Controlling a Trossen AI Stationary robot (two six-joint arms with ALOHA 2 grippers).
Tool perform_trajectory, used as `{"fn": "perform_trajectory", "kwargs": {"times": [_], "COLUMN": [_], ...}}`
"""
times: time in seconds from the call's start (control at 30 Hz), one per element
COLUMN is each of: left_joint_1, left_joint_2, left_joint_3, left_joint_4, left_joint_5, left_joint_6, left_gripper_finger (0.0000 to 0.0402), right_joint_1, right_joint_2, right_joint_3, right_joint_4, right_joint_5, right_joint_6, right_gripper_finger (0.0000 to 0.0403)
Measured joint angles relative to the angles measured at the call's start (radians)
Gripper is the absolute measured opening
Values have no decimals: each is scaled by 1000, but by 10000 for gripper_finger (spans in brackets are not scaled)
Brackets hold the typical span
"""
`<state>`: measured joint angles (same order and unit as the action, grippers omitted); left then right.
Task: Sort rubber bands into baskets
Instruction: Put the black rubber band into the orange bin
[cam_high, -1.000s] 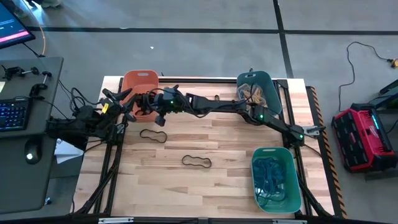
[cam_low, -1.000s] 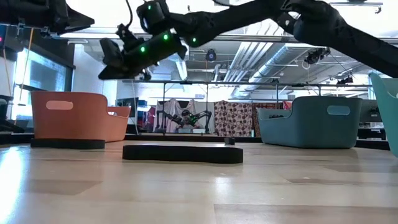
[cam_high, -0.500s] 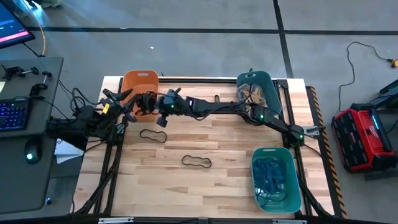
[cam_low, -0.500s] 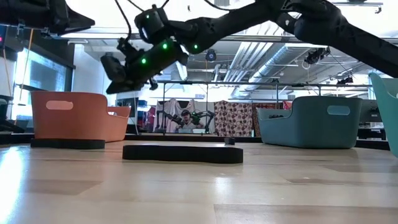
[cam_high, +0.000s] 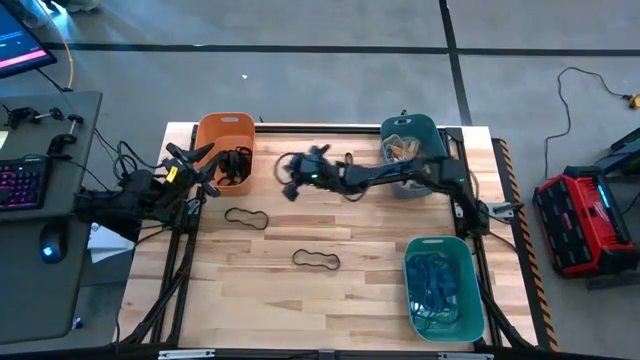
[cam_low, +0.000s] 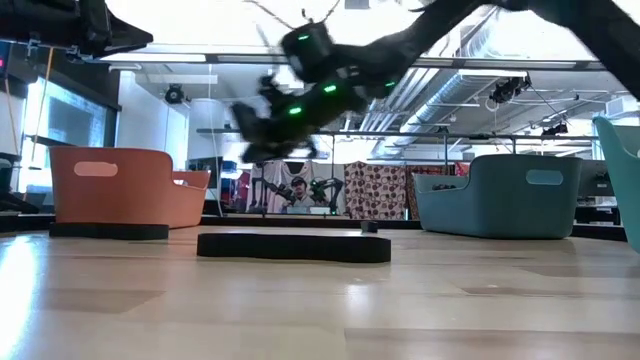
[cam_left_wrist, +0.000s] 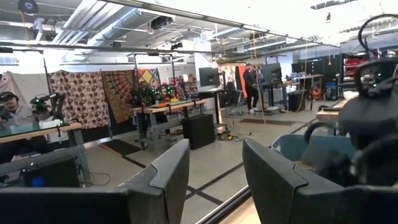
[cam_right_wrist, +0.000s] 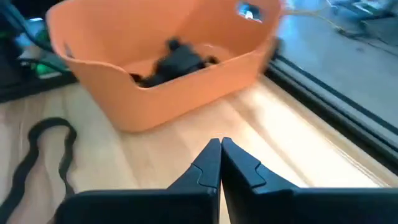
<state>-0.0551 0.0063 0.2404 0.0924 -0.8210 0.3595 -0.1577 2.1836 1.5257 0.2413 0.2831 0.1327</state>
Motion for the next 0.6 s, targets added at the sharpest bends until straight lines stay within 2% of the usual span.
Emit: {"fn": "perform_trajectory", "kwargs": {"times": [0.2,0.37,0.6], "left_joint_1": [0,0,0], "left_joint_2": [0,0,0], "left_joint_3": [0,0,0], "left_joint_4": [0,0,0], "left_joint_5": [0,0,2], "left_joint_6": [-8,-10,-13], "left_gripper_finger": [142,142,142], "right_joint_1": [-6,-7,-27], "right_joint_2": [-229,-366,-409], "right_joint_3": [-294,-457,-569], "right_joint_4": [28,-1,-60], "right_joint_5": [122,219,227], "right_joint_6": [72,134,243], "right_gripper_finger": [0,0,1]}}
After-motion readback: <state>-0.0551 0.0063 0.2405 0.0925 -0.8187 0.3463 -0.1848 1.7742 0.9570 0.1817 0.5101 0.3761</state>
